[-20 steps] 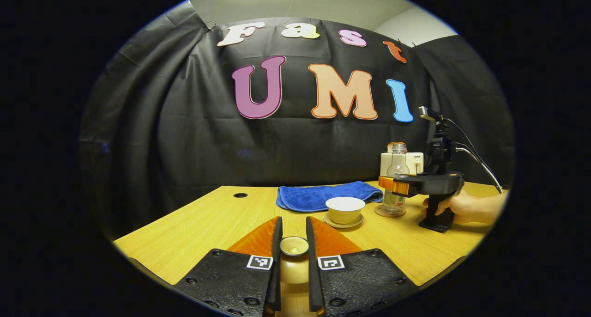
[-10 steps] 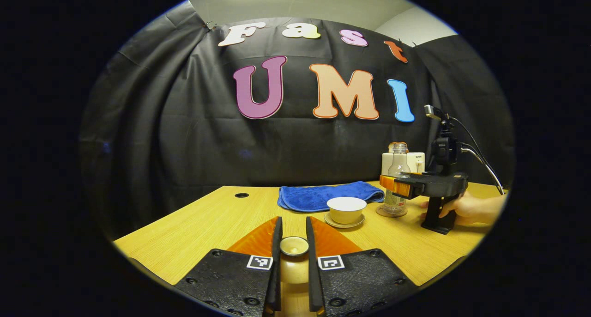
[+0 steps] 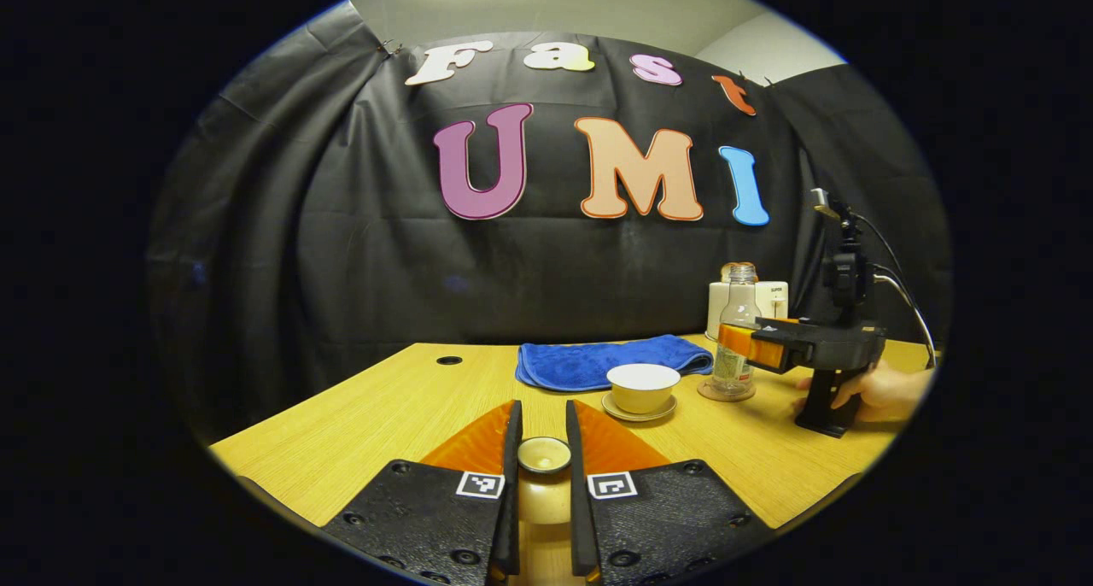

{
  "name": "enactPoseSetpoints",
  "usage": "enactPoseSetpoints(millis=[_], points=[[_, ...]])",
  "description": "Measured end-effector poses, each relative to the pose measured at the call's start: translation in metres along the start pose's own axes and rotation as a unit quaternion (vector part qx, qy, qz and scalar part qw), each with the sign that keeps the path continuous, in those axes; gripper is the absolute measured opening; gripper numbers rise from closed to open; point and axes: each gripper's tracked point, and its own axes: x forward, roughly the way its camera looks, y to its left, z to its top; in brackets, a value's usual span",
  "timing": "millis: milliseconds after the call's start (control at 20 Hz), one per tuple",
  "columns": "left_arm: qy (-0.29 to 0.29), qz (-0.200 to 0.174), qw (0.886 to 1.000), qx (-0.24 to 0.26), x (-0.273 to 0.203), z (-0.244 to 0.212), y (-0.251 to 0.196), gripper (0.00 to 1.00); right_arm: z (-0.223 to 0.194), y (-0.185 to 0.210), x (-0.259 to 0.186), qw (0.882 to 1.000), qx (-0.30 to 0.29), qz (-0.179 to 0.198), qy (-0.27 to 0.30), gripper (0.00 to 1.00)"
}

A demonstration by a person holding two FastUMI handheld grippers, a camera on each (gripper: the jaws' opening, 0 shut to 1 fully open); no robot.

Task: Open the teacup lid with one hand, grasp the water bottle and pour water into the teacup with the other hand; after pouring, place the water bottle on the coaster and then close the teacup lid.

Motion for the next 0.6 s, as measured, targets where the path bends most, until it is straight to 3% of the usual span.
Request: enactPoseSetpoints(millis=[250,600], points=[[0.000,-0.009,1.000,-0.002,0.013,0.001,-0.011,0.21,0.003,-0.018,-0.068,1.000,-0.001,-0.010,-0.004,1.00],[0.001,-0.063,0.998,-0.001,0.071,-0.001,-0.053,0.20,0.008,-0.071,-0.138,0.999,0.001,-0.037,-0.008,0.99]])
